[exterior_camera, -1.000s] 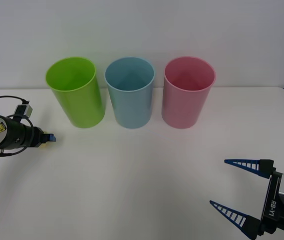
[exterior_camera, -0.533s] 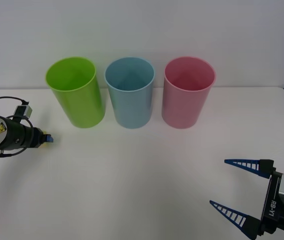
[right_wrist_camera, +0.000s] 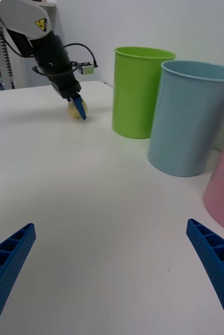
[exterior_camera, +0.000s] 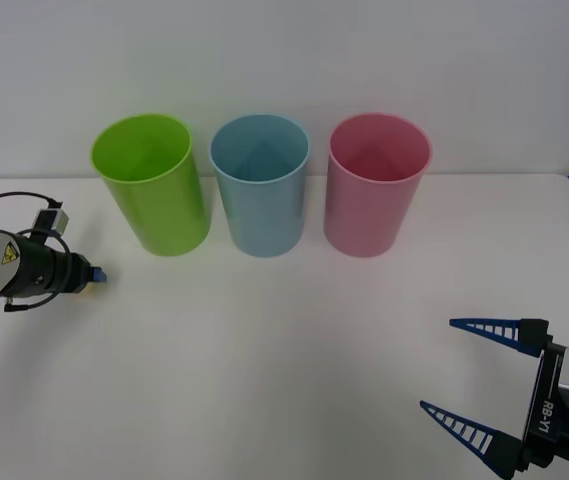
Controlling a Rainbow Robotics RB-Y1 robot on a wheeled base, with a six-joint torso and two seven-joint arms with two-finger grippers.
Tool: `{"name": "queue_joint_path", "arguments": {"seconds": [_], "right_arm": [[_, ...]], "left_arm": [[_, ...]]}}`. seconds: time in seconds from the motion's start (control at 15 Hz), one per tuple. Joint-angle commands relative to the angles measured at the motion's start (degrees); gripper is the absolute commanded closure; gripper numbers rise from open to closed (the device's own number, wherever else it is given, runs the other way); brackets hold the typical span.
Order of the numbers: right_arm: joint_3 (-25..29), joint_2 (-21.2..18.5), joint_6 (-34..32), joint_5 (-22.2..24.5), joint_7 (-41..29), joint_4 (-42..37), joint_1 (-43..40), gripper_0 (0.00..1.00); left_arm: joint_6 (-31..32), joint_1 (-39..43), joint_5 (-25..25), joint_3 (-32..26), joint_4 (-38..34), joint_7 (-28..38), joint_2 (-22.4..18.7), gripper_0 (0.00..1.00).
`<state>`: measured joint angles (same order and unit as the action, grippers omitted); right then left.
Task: Put cans in the blue bin and PET bottles in the pink bin and trash in the green bin.
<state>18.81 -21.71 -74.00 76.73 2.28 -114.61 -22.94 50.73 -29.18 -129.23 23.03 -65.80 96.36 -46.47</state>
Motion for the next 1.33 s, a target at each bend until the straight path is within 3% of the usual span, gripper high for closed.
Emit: {"name": "queue_joint_path", "arguments": {"seconds": [0.07,0.13,0.27,0.33,0.67,0.93,1.2,1.33], "right_arm": [[0.0,0.0,0.0,0.0,0.0,0.0,0.0,0.00],[0.0,0.0,0.0,0.0,0.0,0.0,0.0,0.00],[0.0,0.0,0.0,0.0,0.0,0.0,0.0,0.00],[0.0,0.0,0.0,0.0,0.0,0.0,0.0,0.00],[0.0,0.0,0.0,0.0,0.0,0.0,0.0,0.00],[0.0,0.0,0.0,0.0,0.0,0.0,0.0,0.00],[0.0,0.0,0.0,0.0,0.0,0.0,0.0,0.00],[0.0,0.0,0.0,0.0,0.0,0.0,0.0,0.00]], "left_arm": [[0.0,0.0,-0.1,0.0,0.1,-0.8,0.0,0.31],[-0.2,0.0,0.0,0.0,0.1,-1.2,0.0,0.39],[-0.9,0.0,0.0,0.0,0.1,-1.4,0.0,0.88],[-1.1,0.1,-0.1,0.0,0.4,-1.5,0.0,1.00],[-1.1,0.1,0.0,0.0,0.4,-1.8,-0.2,1.00],[-1.1,0.5,1.5,-0.1,0.5,-8.1,-0.6,1.00],[-4.8,4.7,15.6,-0.6,-0.9,-23.8,-5.5,1.00],[-4.6,9.3,22.9,-4.8,-2.9,-32.4,-7.4,1.00]]}}
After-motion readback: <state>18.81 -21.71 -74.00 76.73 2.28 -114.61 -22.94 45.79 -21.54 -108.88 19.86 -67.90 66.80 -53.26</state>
